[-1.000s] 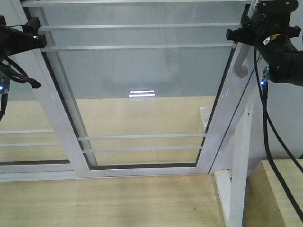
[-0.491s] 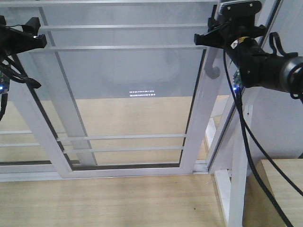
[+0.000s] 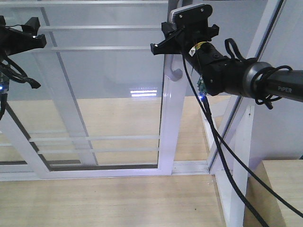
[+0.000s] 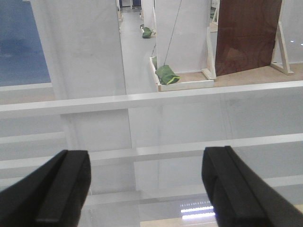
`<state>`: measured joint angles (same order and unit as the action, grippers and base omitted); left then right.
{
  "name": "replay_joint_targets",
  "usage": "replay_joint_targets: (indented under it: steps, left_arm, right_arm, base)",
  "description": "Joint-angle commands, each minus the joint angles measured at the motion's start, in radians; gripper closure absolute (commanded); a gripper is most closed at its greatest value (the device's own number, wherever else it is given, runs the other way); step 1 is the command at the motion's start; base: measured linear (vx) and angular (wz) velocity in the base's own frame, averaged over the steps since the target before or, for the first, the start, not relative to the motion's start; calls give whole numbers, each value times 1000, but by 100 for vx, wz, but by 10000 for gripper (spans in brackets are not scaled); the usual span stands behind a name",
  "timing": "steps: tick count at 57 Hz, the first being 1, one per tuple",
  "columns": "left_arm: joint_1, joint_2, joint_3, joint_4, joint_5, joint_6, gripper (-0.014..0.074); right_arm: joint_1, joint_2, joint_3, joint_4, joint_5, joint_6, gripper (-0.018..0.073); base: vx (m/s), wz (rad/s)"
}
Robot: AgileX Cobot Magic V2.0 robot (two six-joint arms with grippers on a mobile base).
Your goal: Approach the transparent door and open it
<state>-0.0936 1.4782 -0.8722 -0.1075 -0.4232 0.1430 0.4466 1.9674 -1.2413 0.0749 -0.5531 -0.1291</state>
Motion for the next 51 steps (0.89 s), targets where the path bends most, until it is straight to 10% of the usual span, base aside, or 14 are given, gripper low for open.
replay_joint_targets:
  steps: [1, 37, 51]
  left_arm:
    - [2, -35, -35, -4, -83, -1, 6]
    - [2, -14, -35, -4, -77, -3, 6]
    - [2, -10, -35, -3, -43, -2, 6]
  right_arm:
    - [56, -103, 19, -75, -50, 0, 568]
    - [229, -105, 19, -170, -58, -8, 565]
    - [164, -203, 20, -75, 60, -41, 565]
  base:
    - [0, 0]
    - [0, -1]
    - [0, 0]
